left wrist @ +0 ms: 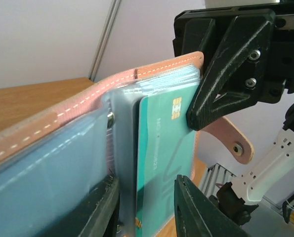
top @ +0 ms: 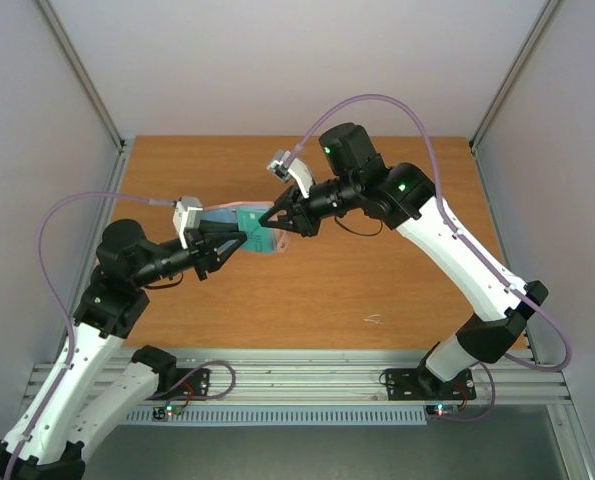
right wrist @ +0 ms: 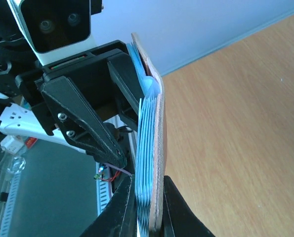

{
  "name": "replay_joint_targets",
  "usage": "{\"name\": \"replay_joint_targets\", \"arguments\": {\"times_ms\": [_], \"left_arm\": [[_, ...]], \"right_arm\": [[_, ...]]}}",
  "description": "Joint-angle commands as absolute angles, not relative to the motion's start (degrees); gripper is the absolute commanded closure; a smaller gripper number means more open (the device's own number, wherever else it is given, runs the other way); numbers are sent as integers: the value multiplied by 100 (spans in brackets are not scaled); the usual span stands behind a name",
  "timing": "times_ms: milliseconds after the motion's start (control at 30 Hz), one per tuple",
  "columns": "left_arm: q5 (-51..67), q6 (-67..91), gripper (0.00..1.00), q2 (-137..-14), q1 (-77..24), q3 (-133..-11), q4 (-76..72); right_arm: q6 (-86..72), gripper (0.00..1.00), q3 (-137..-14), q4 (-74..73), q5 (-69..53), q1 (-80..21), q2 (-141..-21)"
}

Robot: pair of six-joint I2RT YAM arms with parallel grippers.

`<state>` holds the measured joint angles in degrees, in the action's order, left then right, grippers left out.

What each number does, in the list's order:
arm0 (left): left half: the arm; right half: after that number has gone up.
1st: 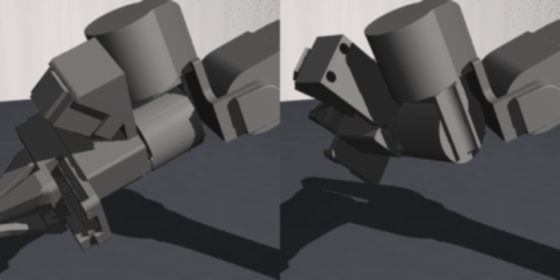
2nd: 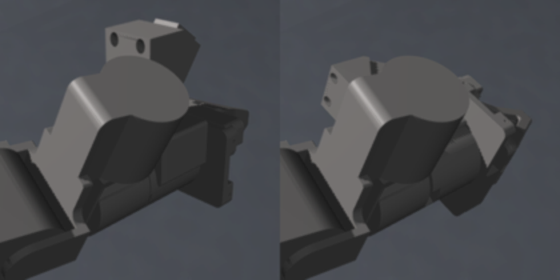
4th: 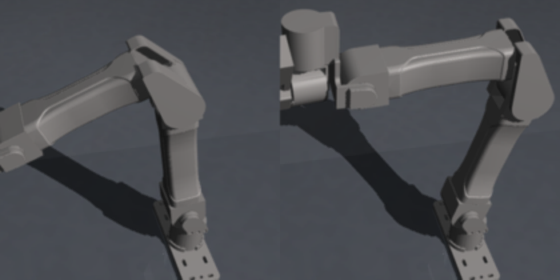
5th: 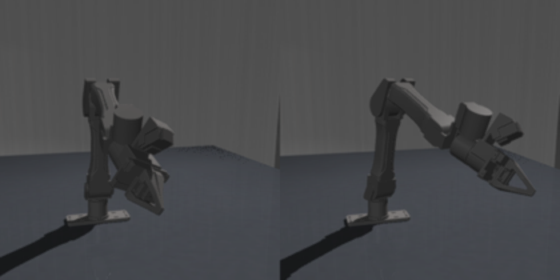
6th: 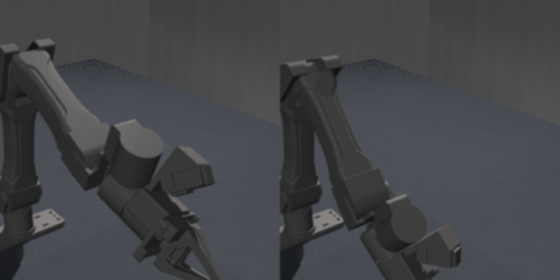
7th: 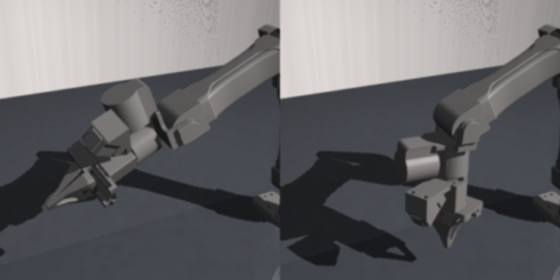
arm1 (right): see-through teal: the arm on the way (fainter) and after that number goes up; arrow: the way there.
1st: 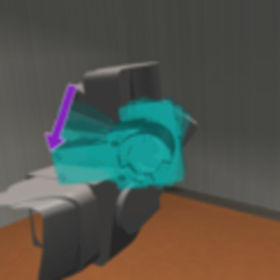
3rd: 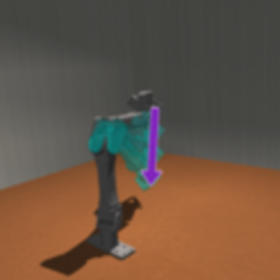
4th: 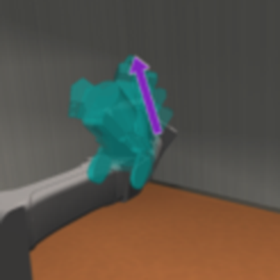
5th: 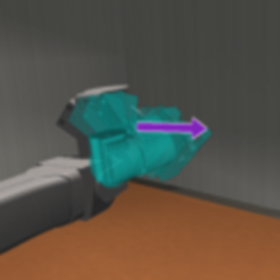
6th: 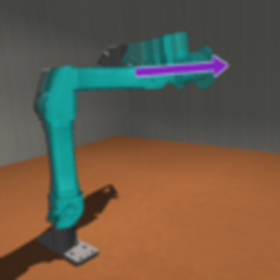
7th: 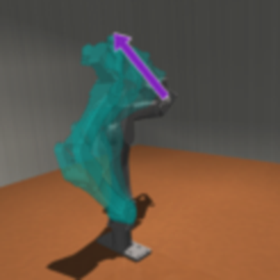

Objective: Take the credit cards out of the card holder

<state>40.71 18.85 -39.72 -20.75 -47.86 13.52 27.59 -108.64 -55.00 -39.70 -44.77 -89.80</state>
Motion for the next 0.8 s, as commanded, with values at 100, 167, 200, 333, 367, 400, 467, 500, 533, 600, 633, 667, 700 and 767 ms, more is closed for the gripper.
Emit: {"name": "replay_joint_targets", "arguments": {"times_ms": [100,167,200,333,367,400,467,500,533,600,633,667,700,767], "left_arm": [[4834,1887,71,-4008,-2026,-4867,1016],[4915,2030,83,-4075,-2030,-4867,821],[4918,2060,90,-4083,-2029,-4869,754],[5181,2134,100,-4077,-2026,-4871,496],[5308,2188,100,-4071,-2031,-4851,425],[5410,2213,100,-4055,-2028,-4825,364],[5510,2223,100,-4020,-2030,-4781,288],[5522,2228,100,-4002,-2028,-4766,252],[5541,2238,100,-3984,-2030,-4764,208],[5495,2290,100,-3956,-2028,-4768,172],[5430,2304,100,-3931,-2030,-4786,186],[5331,2324,100,-3902,-2030,-4813,214],[5197,2328,100,-3880,-2030,-4830,230],[4922,2401,100,-3837,-2022,-4859,271]], "right_arm": [[2720,99,-10741,-4385,-4861,-4502,-8738],[2555,99,-10782,-4181,-4887,-4504,-8846],[2500,99,-10824,-4134,-4914,-4508,-8910],[2501,99,-10915,-4113,-4896,-4509,-9073],[2511,99,-10905,-4120,-4896,-4507,-9081],[2535,99,-10907,-4140,-4883,-4509,-9081],[2567,99,-10890,-4157,-4848,-4504,-9081],[2582,99,-10875,-4151,-4843,-4499,-9084],[2580,99,-10865,-4141,-4862,-4491,-9080],[2600,88,-10845,-4148,-4946,-4463,-9096],[2597,79,-10821,-4148,-5015,-4438,-9097],[2605,72,-10780,-4150,-5105,-4400,-9080],[2617,68,-10714,-4138,-5185,-4353,-9053],[2562,63,-10520,-4062,-5325,-4249,-8945]]}}
